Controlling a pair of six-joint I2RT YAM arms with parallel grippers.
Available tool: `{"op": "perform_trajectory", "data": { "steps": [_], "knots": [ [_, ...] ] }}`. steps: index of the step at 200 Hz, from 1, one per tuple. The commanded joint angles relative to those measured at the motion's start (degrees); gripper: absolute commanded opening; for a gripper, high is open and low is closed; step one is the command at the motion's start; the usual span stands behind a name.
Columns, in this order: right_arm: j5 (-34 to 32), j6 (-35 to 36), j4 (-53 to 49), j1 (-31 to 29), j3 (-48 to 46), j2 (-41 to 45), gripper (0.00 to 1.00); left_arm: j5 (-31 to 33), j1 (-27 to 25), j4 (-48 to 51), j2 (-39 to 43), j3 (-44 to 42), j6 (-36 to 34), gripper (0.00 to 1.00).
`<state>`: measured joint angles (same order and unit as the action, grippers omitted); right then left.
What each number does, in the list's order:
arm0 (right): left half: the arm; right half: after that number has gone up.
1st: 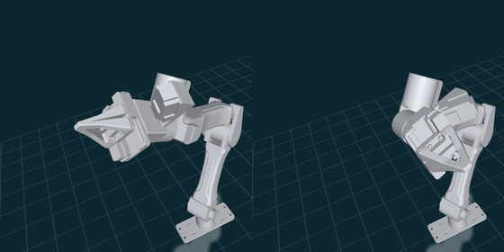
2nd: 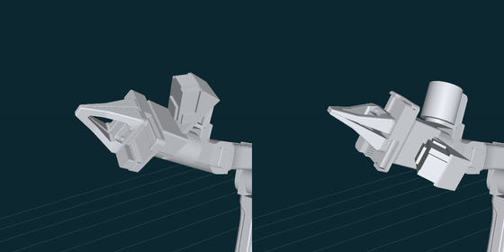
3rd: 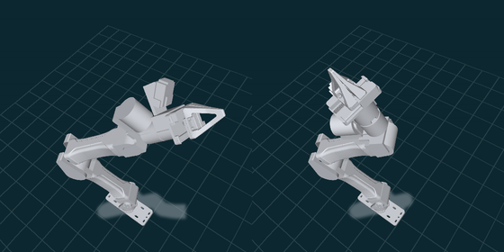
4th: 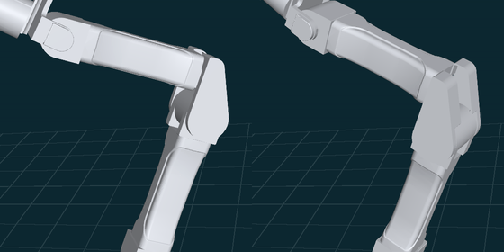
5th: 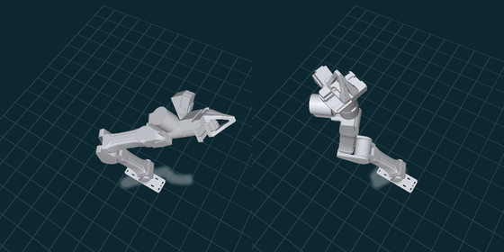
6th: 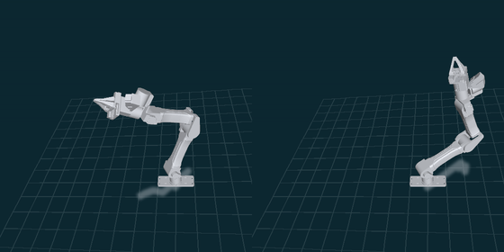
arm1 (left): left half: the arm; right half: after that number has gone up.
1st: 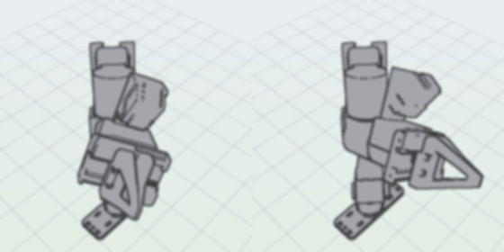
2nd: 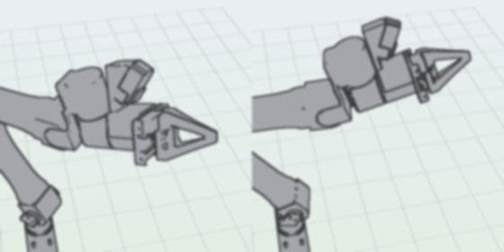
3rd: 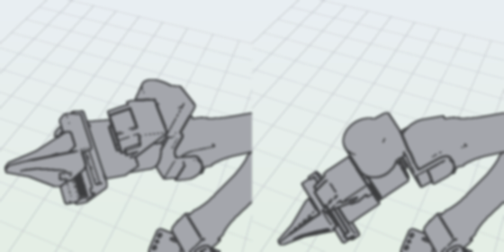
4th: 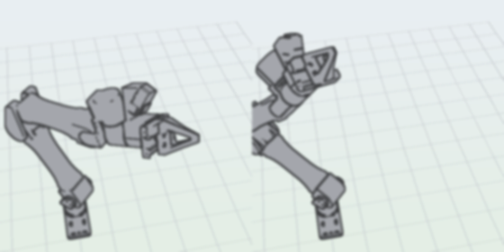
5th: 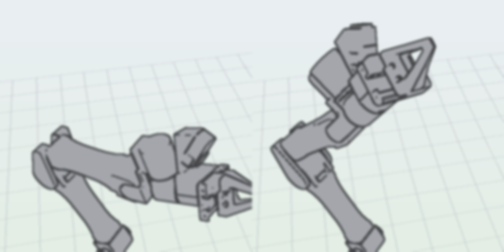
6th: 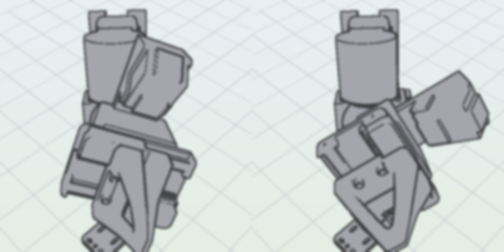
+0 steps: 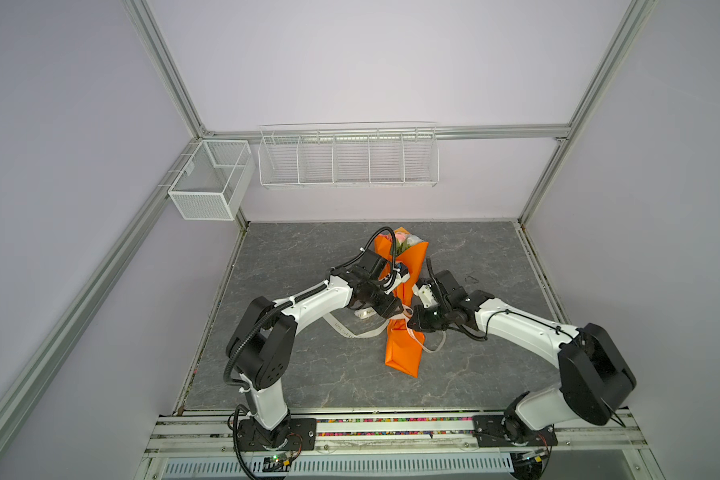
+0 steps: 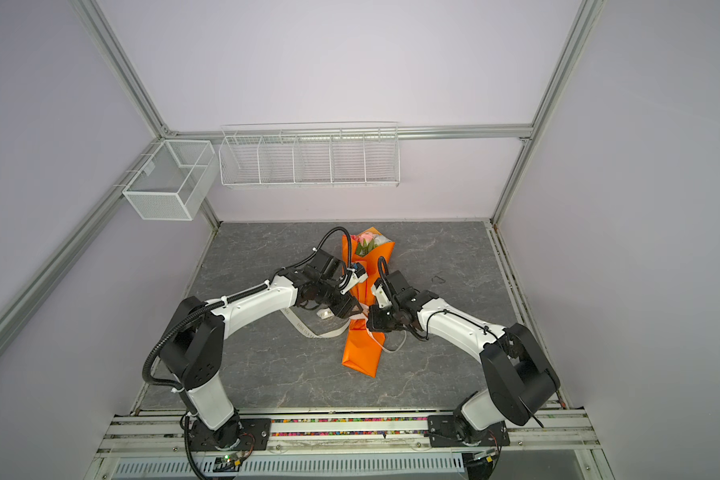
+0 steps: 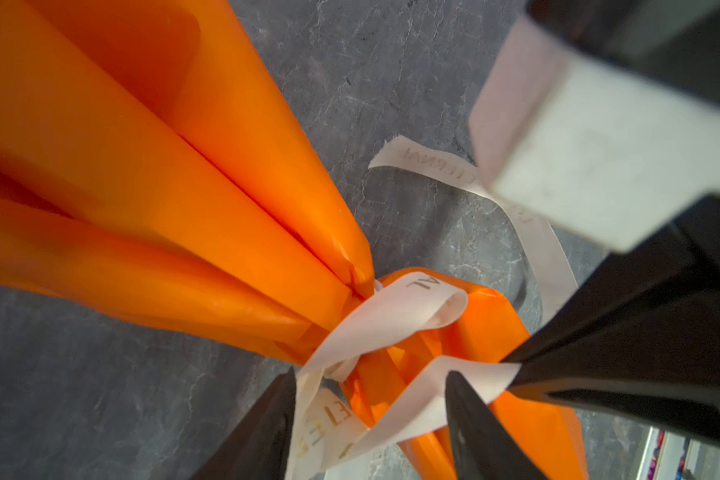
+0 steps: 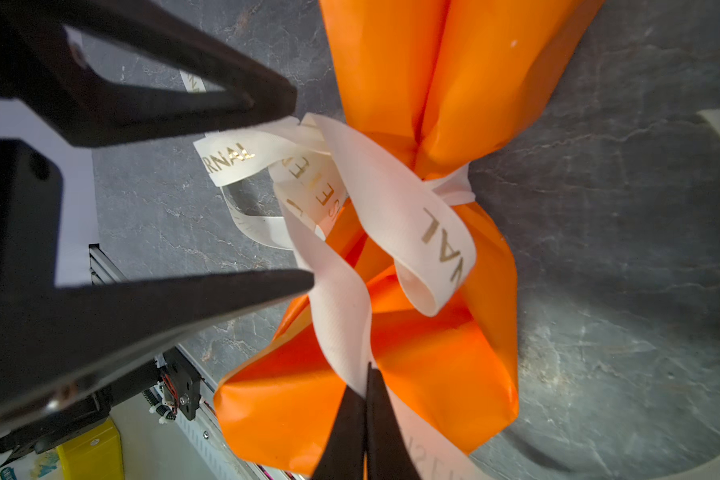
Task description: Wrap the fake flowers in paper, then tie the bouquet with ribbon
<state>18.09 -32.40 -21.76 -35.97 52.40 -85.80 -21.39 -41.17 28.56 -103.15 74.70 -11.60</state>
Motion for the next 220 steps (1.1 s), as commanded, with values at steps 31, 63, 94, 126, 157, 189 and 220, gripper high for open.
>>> {"op": "perform_trajectory", "data": {
  "steps": [31,63,94,126,157,189,220],
  "knots": [
    [0.72,-0.47,0.49,0.43,-1.32,1.59,0.07,0.24,0.3,5.37,-2.64,3.24,-5.98,0.58],
    [0.55,-0.62,0.67,0.46,-1.68,1.69,0.07,-0.03,0.3,6.79,-4.12,4.59,-7.13,0.58],
    [0.55,-0.66,0.8,0.41,-1.64,1.94,0.07,0.73,0.3,7.17,-5.43,6.1,-7.23,0.53],
    [0.55,-0.82,0.85,0.46,-1.69,1.96,0.07,0.8,0.3,7.39,-6.06,6.95,-7.17,0.42],
    [0.5,-1.12,1.04,0.45,-1.63,1.72,0.07,-0.22,0.3,7.67,-5.5,6.86,-7.41,0.19],
    [0.54,-2.21,2.07,0.69,-1.67,1.46,0.07,-1.18,0.29,7.34,-3.89,6.01,-7.08,0.04],
    [1.04,-2.84,2.77,0.98,-1.69,0.77,0.07,-1.82,0.47,5.69,-1.13,4.61,-5.5,0.0]
  ]
}}
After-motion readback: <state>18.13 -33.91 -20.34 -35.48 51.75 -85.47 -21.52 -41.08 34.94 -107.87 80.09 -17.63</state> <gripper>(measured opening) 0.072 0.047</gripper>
